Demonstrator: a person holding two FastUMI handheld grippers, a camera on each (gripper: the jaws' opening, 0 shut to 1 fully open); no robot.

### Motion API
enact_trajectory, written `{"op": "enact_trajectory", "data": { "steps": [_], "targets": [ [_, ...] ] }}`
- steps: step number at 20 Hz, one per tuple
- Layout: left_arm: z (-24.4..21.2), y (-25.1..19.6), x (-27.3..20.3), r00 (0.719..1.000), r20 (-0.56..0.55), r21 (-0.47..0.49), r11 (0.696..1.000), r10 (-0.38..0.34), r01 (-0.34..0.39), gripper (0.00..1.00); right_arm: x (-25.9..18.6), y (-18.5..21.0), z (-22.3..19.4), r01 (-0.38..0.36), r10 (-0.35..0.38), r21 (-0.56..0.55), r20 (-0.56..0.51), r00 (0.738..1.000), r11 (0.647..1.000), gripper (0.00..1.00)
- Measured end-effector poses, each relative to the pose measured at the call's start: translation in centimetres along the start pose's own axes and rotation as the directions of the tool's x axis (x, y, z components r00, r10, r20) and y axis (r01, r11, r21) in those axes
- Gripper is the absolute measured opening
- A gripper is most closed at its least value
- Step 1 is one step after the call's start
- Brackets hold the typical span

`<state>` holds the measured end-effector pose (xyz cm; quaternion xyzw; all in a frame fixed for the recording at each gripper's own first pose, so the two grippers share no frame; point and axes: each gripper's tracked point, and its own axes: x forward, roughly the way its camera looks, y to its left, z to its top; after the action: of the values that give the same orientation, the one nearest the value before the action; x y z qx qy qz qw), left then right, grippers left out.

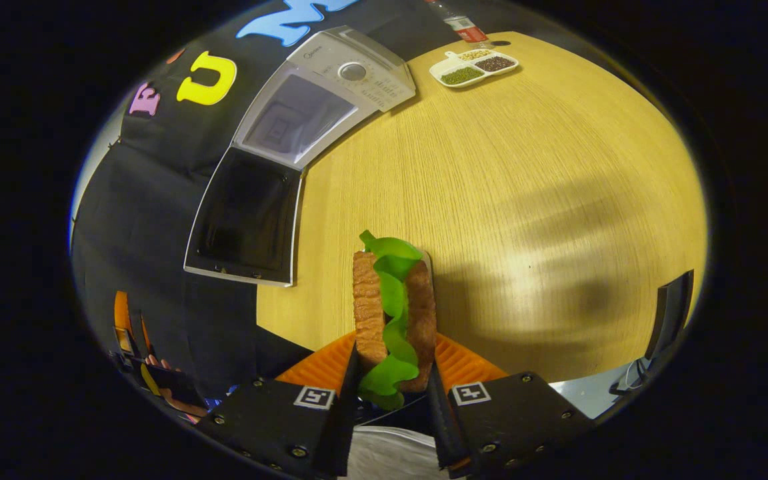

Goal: Open the microwave oven with the left hand, put the food in, and close the microwave oven.

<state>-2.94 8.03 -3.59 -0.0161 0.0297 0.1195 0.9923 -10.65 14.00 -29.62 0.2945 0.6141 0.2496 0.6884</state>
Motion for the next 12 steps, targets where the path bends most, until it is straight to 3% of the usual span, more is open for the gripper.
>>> {"op": "enact_trajectory", "data": {
  "steps": [1,2,7,12],
  "targets": [
    [-0.1,0.1,0.1,1.0,-0.002,0.0,1.0,0.002,-0.002,0.99,0.5,-0.1,0.2,0.011,-0.011,0.001,0.017,1.0,1.0,0.49],
    [-0.4,0.3,0.3,1.0,-0.006,-0.001,1.0,0.007,-0.007,0.99,0.2,0.2,0.0,0.013,-0.013,-0.018,0.006,1.0,1.0,0.33],
    [-1.1,1.8,2.2,1.0,-0.008,-0.016,1.0,0.012,-0.012,0.99,-0.7,2.6,1.1,-0.007,0.009,-0.034,0.057,0.998,0.999,0.32],
    [-2.0,2.3,5.8,1.0,-0.012,-0.023,1.0,-0.019,0.019,0.99,-0.8,7.7,5.3,-0.058,0.063,-0.038,0.164,0.984,0.998,0.32]
  ]
}}
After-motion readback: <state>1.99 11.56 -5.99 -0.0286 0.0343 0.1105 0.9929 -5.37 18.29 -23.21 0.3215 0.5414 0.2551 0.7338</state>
